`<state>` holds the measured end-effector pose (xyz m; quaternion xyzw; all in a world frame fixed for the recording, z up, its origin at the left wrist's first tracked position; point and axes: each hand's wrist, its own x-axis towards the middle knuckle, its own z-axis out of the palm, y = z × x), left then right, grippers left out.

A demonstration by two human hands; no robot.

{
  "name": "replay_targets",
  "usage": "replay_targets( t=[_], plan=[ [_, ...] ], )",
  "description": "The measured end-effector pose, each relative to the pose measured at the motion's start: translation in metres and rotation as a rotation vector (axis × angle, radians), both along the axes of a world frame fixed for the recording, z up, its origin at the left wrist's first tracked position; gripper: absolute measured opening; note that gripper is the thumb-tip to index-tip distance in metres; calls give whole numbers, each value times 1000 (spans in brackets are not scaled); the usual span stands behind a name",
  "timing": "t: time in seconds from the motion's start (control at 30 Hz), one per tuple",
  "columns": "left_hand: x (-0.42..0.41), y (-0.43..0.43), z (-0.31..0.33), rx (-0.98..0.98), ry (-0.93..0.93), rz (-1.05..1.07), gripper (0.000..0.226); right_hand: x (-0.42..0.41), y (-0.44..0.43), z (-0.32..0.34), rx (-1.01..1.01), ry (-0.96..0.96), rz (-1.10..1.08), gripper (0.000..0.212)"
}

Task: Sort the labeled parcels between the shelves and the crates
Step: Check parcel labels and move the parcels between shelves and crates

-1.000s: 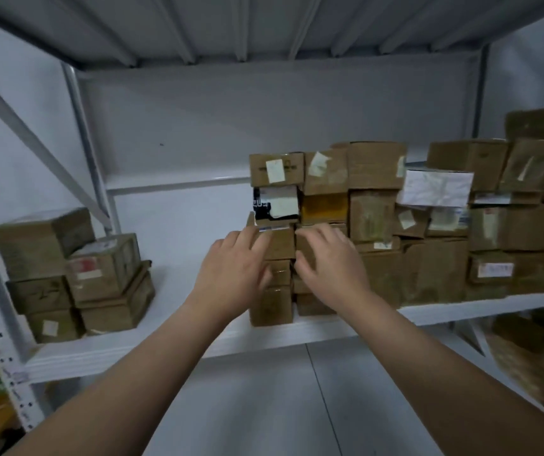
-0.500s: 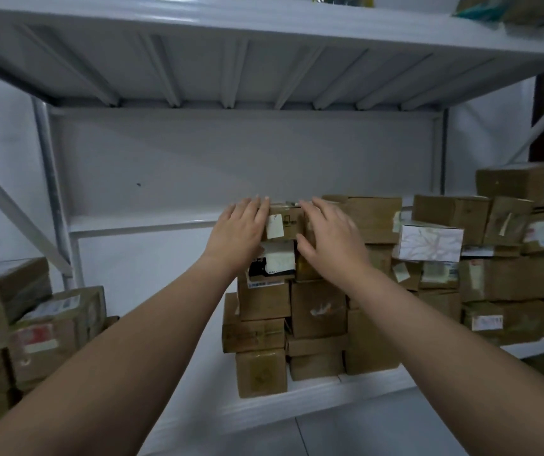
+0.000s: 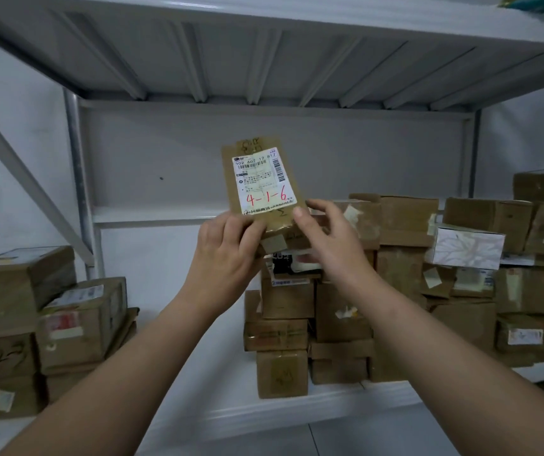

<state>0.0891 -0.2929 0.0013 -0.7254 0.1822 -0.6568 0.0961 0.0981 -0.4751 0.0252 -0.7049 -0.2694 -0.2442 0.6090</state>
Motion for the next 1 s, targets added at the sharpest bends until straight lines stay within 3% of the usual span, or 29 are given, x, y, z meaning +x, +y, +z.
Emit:
replay_targets(
  t=[0.17,0.33,0.4,0.47,0.83,1.0],
  plan=[
    [-16,27,-14,-76,198,-109,58,-5,35,-19,200,79,159,35],
    [-26,45,-23,-839,569,-647,64,-12,72,-52,237,25,241,47],
    [-27,54,-28,-1000,718,-875,65,-17,85,-62,220,13,246,56],
    [-31,63,-36,-1041,740,-947,65,-21,95,-68,203,15,227,60],
    [-34,85,-58,-1064,702,-961,64,-23,122,-85,133,41,199,56],
    [-39,96,-79,-1097,651,-685,64,-19,138,-109,12,7,99,60]
  ],
)
